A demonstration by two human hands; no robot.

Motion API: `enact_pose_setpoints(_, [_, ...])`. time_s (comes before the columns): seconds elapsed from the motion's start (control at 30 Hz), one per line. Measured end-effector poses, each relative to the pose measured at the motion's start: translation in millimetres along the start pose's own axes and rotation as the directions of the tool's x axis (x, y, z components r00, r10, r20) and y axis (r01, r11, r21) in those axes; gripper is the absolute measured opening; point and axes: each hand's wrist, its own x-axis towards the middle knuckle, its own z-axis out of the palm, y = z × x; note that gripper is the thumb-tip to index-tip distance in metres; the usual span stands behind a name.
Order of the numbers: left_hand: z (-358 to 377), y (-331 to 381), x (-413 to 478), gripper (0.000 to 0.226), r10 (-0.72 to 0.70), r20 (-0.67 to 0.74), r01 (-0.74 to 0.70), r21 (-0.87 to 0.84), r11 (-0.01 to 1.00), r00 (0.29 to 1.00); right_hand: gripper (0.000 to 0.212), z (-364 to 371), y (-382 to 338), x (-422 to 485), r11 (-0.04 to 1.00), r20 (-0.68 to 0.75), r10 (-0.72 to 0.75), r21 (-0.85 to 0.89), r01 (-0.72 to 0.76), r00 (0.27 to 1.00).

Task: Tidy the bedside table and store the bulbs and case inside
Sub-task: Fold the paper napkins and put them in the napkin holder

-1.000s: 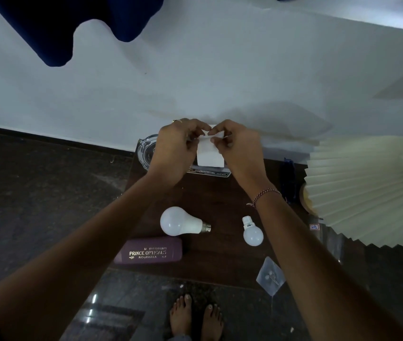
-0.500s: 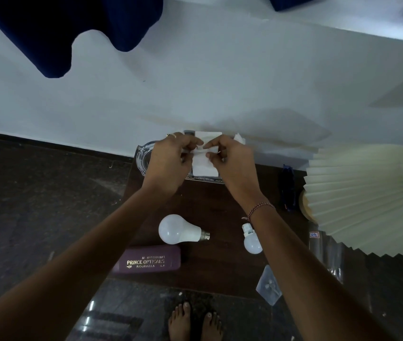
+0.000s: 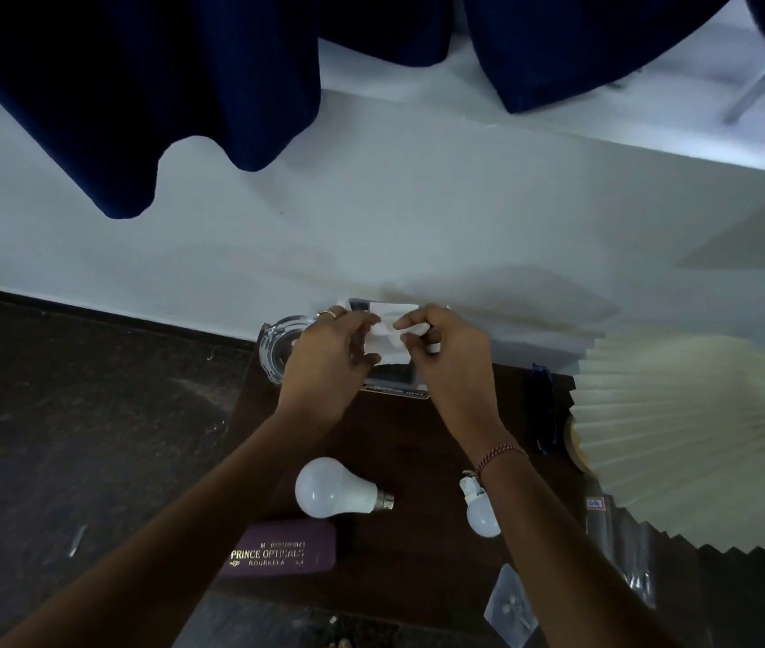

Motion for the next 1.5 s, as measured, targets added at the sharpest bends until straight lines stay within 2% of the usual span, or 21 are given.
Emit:
enact_pose_setpoints(0.1, [2.4,0.9,6.8,0.019,-0.033,0.023,0.032,0.041,0.999,0.999,0.013,-4.0,-4.7,4.0,1.000,-0.030,-0.030,0.009,0.030,0.999])
enact_pose_setpoints(0.2, [6.7,1.9,9.8,0.010,-0.058,0.035,0.056,0.052,0.997,0.998,0.014,-4.6,-2.4,2.4,1.000,-0.015,0.002,0.030,-0.001,1.000])
enact_pose_setpoints(0.57, [17.9,-6.3,4.0,0.005,-0.056,0.077,0.050,0.073,0.996,0.995,0.015,6.9,13.4,-10.0,0.996,0.089,0.076,0.047,-0.081,0.993])
enact_pose_setpoints(0.63, [17.4,-7.1,3.6,0.007,-0.032,0.093,0.023,0.103,0.994,0.995,0.016,7.7,14.7,-10.3,0.997,0.104,0.068,0.024,-0.071,0.992])
enact_pose_setpoints(0.77, [15.2,-8.3,0.2,0.034,-0.005,0.111,-0.012,0.151,0.988,0.994,0.023,7.1,18.9,-12.0,0.997,0.167,0.048,-0.063,-0.038,0.985])
enact_pose_setpoints(0.9, [14.2,-8.9,-0.5,0.030,0.028,0.095,-0.044,0.168,0.985,0.995,0.028,3.2,20.6,-10.3,0.998,0.158,0.031,-0.054,-0.022,0.987])
enact_pose_setpoints(1.0, [14.4,-10.0,1.4,0.019,0.028,0.093,-0.045,0.190,0.981,0.995,0.020,-2.5,20.5,-3.0,0.999,0.066,0.039,-0.019,-0.038,0.997])
enact_pose_setpoints(1.1, [15.5,-13.8,1.4,0.015,0.030,0.091,-0.049,0.218,0.975,0.995,0.017,-4.5,21.4,6.3,0.997,-0.005,0.039,-0.059,-0.039,0.999])
enact_pose_setpoints(1.2, [16.4,-19.2,-0.7,0.017,0.071,0.095,-0.090,0.222,0.971,0.993,0.025,1.1,22.3,16.4,0.989,0.019,0.062,-0.136,-0.058,0.998])
enact_pose_setpoints(1.33, [17.2,-22.6,-5.1,0.025,0.100,0.099,-0.120,0.220,0.968,0.990,0.034,10.0,22.7,19.8,0.985,0.122,0.108,-0.147,-0.090,0.987])
enact_pose_setpoints(1.5, [15.1,-22.4,-8.3,0.038,0.129,0.075,-0.142,0.207,0.968,0.989,0.021,7.4,22.9,9.7,0.989,0.126,0.054,-0.144,-0.036,0.991])
